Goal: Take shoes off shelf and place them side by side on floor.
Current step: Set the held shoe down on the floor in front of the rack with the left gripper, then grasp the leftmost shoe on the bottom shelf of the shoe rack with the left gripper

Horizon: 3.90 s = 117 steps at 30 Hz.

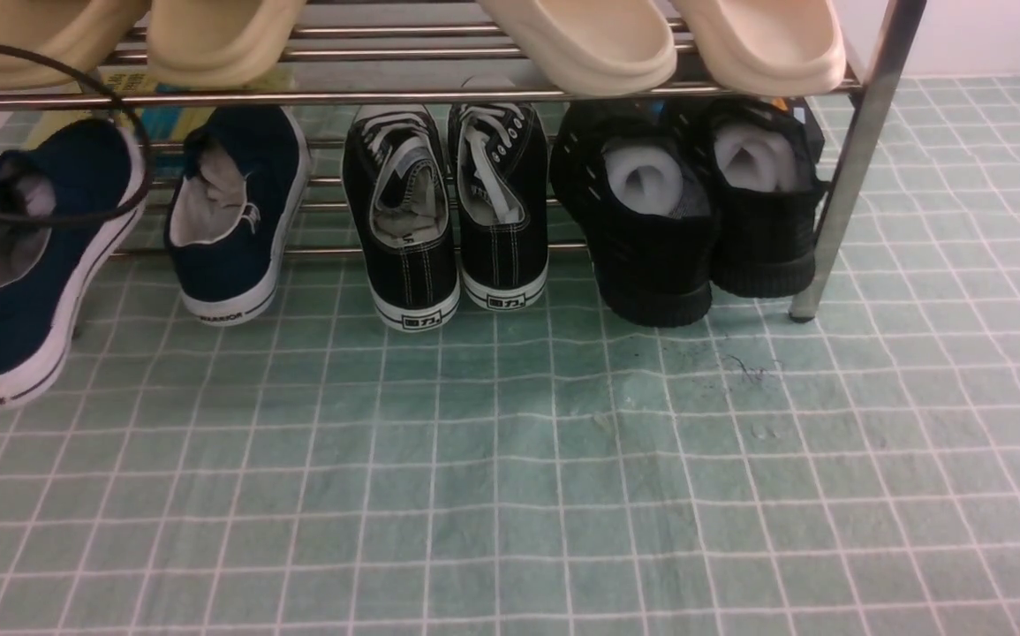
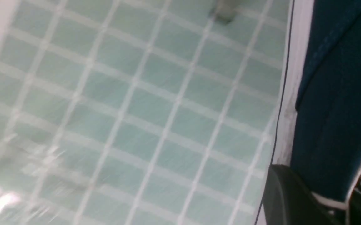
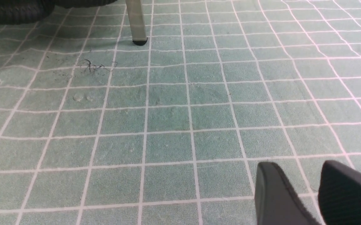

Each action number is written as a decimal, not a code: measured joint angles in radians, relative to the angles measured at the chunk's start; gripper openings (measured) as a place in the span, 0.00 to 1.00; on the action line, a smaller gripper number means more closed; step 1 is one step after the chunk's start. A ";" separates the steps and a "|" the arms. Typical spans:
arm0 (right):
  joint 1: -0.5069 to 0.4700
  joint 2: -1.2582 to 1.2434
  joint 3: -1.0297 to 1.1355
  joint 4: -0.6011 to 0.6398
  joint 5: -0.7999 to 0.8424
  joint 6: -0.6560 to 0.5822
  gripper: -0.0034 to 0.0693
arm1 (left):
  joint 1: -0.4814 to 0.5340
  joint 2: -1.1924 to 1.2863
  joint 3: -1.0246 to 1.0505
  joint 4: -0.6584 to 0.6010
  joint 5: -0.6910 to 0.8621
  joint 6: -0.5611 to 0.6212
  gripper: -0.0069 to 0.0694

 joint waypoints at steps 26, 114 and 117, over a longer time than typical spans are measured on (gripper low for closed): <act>0.000 0.000 0.000 0.000 0.000 0.000 0.38 | -0.197 -0.119 0.427 0.079 -0.165 -0.189 0.14; 0.000 0.000 0.000 0.000 0.000 0.000 0.38 | -0.209 0.193 0.058 -0.086 -0.610 -0.331 0.60; 0.000 0.000 0.000 0.000 0.000 0.000 0.38 | -0.209 0.228 0.058 -0.077 -0.648 -0.337 0.60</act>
